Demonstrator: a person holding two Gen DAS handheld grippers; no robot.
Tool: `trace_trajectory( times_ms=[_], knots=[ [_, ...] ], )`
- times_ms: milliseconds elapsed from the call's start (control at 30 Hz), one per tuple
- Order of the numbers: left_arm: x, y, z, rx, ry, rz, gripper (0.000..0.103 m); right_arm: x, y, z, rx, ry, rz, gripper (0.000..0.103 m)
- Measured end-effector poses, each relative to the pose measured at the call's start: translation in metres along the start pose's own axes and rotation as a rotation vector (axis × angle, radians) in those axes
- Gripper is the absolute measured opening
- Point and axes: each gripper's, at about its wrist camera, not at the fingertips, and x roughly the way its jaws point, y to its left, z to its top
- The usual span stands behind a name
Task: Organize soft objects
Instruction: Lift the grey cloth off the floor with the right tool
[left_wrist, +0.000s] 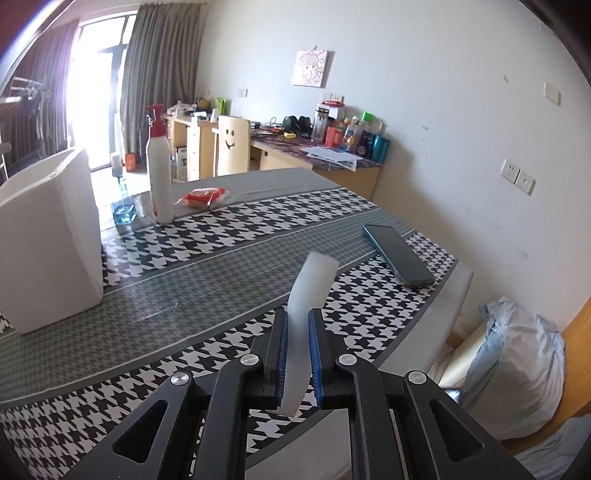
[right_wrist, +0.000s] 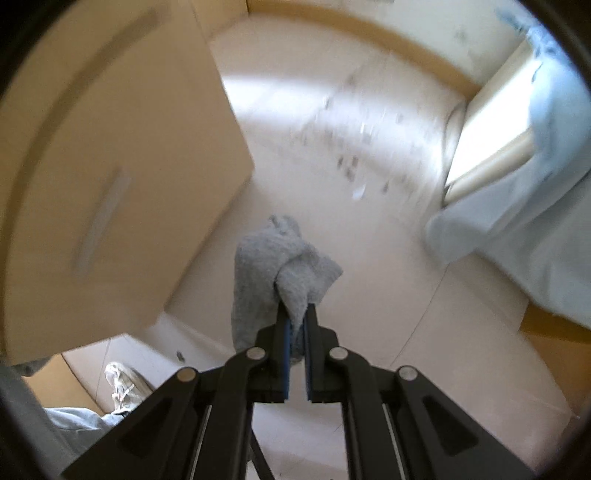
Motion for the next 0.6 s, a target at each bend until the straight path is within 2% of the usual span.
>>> trace_trajectory(
  times_ms=[133,267,333,433,600],
  knots=[
    [-0.007,-0.003,0.001,0.011,-0.03,-0.01,0.012,-0.07,-0.003,0.009,0.003,-0.163,-0.007,0.008],
    [-0.011,-0.006,0.001,0.012,-0.046,-0.023,0.012,-0.133,-0.005,0.011,0.016,-0.286,0.007,0.008],
    [-0.014,-0.007,0.002,0.012,-0.054,-0.017,0.012,-0.16,-0.005,0.012,0.013,-0.335,0.006,0.008],
    [-0.019,-0.007,0.003,0.013,-0.065,-0.001,0.012,-0.209,-0.012,0.009,0.051,-0.452,0.054,0.008],
    [-0.031,-0.008,0.004,0.021,-0.105,0.035,0.012,-0.281,-0.014,0.008,0.041,-0.605,0.048,0.008]
  ],
)
